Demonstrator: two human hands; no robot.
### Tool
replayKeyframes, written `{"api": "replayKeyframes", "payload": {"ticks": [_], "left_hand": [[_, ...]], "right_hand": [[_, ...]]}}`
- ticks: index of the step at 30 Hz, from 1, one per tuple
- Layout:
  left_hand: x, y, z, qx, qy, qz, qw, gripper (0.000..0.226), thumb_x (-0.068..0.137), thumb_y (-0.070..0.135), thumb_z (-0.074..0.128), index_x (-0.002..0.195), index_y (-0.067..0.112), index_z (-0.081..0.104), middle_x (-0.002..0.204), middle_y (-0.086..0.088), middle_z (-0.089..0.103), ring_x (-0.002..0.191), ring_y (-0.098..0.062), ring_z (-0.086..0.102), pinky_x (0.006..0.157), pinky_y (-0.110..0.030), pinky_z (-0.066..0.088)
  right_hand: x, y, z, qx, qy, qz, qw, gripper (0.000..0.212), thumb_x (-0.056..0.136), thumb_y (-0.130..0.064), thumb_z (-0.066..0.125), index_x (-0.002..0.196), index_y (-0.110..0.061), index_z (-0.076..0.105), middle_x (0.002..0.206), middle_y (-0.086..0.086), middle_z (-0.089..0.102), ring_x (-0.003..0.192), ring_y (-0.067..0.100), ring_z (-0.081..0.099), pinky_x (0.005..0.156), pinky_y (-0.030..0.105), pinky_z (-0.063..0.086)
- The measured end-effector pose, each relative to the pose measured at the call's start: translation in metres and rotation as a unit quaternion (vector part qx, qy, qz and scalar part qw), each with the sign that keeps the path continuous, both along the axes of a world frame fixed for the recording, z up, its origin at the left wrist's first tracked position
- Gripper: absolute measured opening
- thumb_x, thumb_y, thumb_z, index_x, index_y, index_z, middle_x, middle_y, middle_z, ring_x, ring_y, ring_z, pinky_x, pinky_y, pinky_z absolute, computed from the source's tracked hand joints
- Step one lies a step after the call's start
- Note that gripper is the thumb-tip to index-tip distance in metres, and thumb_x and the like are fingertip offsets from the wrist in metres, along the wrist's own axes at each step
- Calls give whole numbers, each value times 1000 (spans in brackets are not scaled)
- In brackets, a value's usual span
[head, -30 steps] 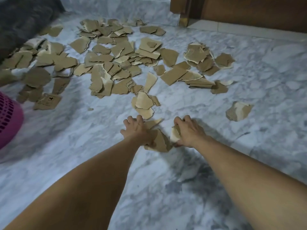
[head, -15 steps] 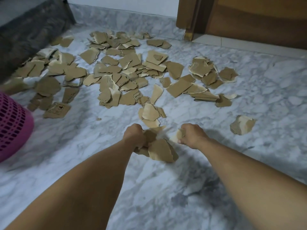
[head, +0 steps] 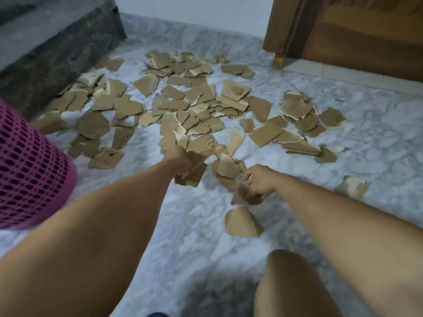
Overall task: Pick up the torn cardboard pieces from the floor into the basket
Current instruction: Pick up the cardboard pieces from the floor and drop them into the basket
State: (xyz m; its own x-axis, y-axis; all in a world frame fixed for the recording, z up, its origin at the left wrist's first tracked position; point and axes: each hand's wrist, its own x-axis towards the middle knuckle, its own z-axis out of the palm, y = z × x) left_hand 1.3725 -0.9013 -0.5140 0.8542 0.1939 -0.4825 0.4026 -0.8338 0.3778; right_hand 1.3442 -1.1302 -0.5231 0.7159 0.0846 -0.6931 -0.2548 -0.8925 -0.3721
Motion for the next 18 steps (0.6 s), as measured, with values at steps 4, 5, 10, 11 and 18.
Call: {"api": "replayKeyframes", "payload": {"ticks": [4,5,10,11,18], "left_hand": [[3,6,-24,1,54,-19,998,46,83,-2,57,128,-2,47,106,-12,48,98,-28,51,78,-32,46],[5,5,-32,2,64,-21,998,46,85,0,56,130,-1,46,108,-13,50,101,-28,52,77,-31,45],[19,-4,-60,11,57,-27,998,43,88,2,51,130,-2,47,108,-15,50,111,-32,53,92,-37,48],[23,-7,-63,13,52,-32,998,42,88,2,50,130,-1,47,110,-16,52,113,-33,53,92,-38,49],[50,-41,-61,-33,28,-72,996,35,85,10,55,119,0,52,119,-18,53,97,-35,62,72,-45,60]], "right_hand": [[-25,27,-45,-49,37,134,989,43,76,-27,77,112,-12,58,116,4,59,90,24,56,78,29,42],[-29,29,-56,-78,15,191,978,54,69,-31,82,114,-14,55,119,4,57,96,24,56,77,30,40],[-34,27,-82,-135,-95,304,938,57,66,-36,80,113,-15,56,126,10,43,113,32,50,84,39,43],[-30,25,-84,-126,-107,299,940,53,67,-34,79,111,-15,57,122,9,48,110,32,54,81,38,45],[0,-2,-81,-148,-104,224,958,57,73,-29,76,121,-14,47,123,9,58,117,31,57,91,37,45]]}}
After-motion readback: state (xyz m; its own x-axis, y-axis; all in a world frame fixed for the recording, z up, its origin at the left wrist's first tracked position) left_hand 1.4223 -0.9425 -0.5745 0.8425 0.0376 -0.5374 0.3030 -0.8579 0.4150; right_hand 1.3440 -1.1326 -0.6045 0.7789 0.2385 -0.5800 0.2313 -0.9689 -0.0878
